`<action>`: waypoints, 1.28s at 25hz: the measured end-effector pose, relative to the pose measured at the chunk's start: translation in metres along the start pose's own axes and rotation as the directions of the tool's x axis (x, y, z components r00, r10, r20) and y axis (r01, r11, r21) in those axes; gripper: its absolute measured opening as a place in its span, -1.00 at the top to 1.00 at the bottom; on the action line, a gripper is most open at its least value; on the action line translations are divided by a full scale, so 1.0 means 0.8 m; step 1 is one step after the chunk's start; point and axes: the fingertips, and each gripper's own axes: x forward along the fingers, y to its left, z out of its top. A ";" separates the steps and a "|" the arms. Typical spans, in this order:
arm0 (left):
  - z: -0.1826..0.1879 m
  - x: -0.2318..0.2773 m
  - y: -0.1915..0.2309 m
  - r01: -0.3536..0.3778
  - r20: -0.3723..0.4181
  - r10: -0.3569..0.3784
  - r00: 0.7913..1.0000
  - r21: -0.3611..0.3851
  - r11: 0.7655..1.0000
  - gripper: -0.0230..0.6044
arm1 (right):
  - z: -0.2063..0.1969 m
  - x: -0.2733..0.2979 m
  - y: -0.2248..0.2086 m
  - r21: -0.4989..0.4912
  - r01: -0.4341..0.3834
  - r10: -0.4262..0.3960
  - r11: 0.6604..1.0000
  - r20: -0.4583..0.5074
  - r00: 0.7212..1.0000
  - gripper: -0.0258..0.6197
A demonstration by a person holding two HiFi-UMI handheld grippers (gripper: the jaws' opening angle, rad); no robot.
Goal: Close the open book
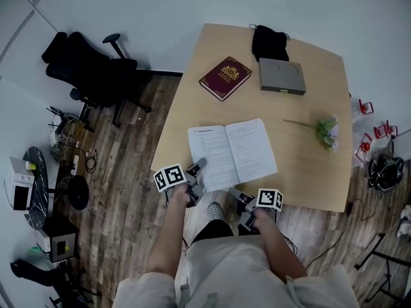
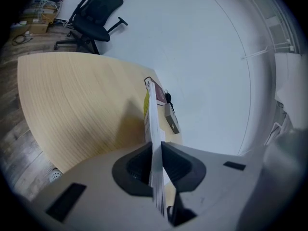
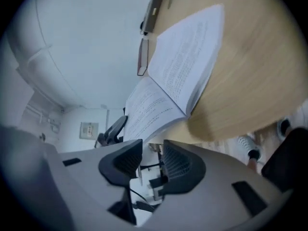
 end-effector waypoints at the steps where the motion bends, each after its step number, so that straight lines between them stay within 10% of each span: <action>1: 0.000 0.000 -0.002 -0.008 0.005 0.008 1.000 0.003 1.000 0.75 | 0.006 -0.009 0.001 -0.079 0.029 -0.031 0.996 -0.021 0.999 0.48; 5: -0.002 0.003 -0.012 -0.044 0.012 0.044 0.999 0.029 0.999 0.75 | 0.043 -0.043 0.011 -0.449 0.145 -0.176 0.882 -0.029 0.984 0.44; 13: -0.007 0.010 -0.042 -0.086 0.026 0.085 0.996 0.076 0.993 0.75 | 0.115 -0.092 0.059 -0.857 0.335 -0.282 0.390 0.235 0.930 0.37; 16: -0.009 0.016 -0.054 -0.085 0.024 0.083 0.996 0.083 0.993 0.75 | 0.136 -0.106 0.080 -0.882 0.385 -0.238 0.270 0.327 0.915 0.37; 32: -0.043 0.075 -0.109 -0.097 0.035 0.092 0.995 0.142 0.985 0.75 | 0.199 -0.153 0.088 -0.894 0.410 -0.180 0.181 0.380 0.907 0.36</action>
